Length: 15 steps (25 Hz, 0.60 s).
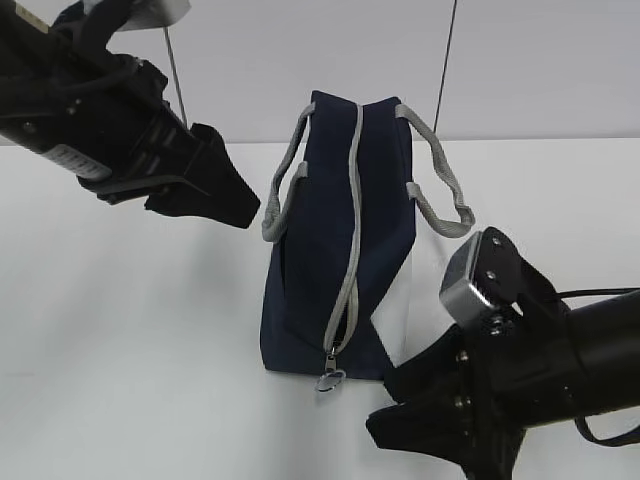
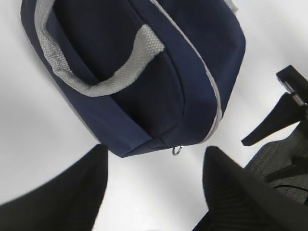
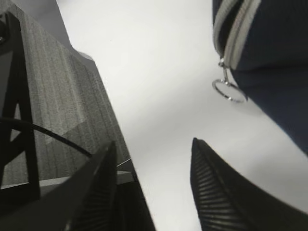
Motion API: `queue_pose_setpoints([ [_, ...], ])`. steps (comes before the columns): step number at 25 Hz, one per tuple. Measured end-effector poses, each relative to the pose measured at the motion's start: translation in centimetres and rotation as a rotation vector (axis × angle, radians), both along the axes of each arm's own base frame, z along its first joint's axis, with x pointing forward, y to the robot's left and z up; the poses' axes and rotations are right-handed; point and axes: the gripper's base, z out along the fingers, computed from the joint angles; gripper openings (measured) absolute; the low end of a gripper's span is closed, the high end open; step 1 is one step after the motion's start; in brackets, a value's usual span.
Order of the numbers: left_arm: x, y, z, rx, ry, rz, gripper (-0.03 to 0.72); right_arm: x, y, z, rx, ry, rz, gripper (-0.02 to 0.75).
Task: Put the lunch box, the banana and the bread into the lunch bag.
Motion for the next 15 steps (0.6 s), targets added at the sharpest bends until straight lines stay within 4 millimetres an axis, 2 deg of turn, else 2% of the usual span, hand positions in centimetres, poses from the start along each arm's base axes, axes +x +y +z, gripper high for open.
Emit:
queue_pose_setpoints([
  [4, 0.0, 0.0, 0.0, 0.000, 0.000, 0.000, 0.435, 0.9, 0.3, -1.3, -0.002, -0.115, 0.052, 0.369],
  [9, 0.0, 0.0, 0.0, 0.000, 0.000, 0.000, 0.434, 2.0, 0.6, -3.7, 0.001, -0.122, 0.052, 0.369],
  [15, 0.0, 0.0, 0.0, 0.001, -0.001, 0.000, 0.434, 3.4, 1.2, -5.3, 0.021, -0.110, 0.051, 0.375],
])
